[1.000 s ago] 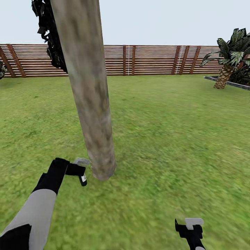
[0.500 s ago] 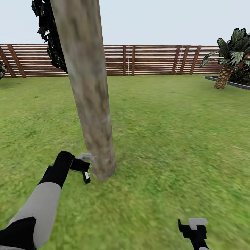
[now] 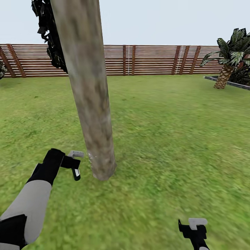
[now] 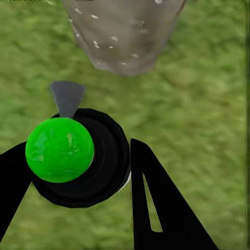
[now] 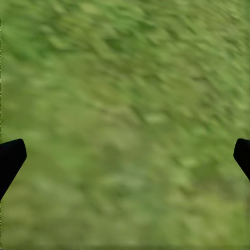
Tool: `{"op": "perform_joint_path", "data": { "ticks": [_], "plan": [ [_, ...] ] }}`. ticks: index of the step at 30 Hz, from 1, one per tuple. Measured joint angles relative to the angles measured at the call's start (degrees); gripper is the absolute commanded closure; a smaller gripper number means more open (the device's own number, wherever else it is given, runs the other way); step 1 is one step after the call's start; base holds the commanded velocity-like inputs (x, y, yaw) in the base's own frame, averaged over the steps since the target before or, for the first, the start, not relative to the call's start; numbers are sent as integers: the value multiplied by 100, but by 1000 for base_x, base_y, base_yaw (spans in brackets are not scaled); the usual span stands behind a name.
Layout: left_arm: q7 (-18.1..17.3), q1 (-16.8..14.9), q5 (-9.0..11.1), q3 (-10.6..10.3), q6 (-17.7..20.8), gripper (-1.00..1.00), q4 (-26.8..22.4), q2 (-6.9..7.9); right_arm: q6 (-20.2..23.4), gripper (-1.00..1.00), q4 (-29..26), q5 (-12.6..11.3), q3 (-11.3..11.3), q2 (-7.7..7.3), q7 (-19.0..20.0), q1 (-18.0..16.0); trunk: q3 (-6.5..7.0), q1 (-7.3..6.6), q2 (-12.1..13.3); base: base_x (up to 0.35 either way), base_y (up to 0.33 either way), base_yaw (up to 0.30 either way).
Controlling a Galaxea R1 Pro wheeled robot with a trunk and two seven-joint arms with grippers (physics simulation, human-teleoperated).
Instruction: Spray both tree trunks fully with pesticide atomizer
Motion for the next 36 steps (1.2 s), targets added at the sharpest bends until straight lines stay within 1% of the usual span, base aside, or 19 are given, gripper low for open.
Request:
{"op": "perform_joint_path", "data": {
  "ticks": [4, 11, 16, 23, 28, 36],
  "plan": [
    [-1, -22, -6, 2, -12, 100, 0, -17, -3, -100, 1, 0, 0, 4, -2, -1, 0, 0, 0, 0, -201, 34],
    [-5, 2, 4, 14, -12, 100, 0, -35, -3, -100, 2, -1, 0, 3, -1, -2, 0, -1, 0, 36, -268, 194],
    [0, 15, 6, -3, -17, 100, 0, -70, -2, -100, 3, 5, 0, -7, -9, 1, 0, -3, 0, 223, -199, 14],
    [1, 17, 3, -10, -22, 100, 0, -79, -3, -100, 5, 7, 0, -6, -9, -1, 0, -2, 0, 239, -186, 0],
    [1, 17, -2, -11, -21, 100, -1, -72, -3, -100, 1, 7, 0, 5, -10, -1, 0, 0, 0, 15, -271, 0],
    [4, 14, -6, -10, -19, 100, -8, -65, -3, -100, 1, 7, 0, 5, -10, -1, 0, 1, 0, -74, -276, 10]
  ]
}}
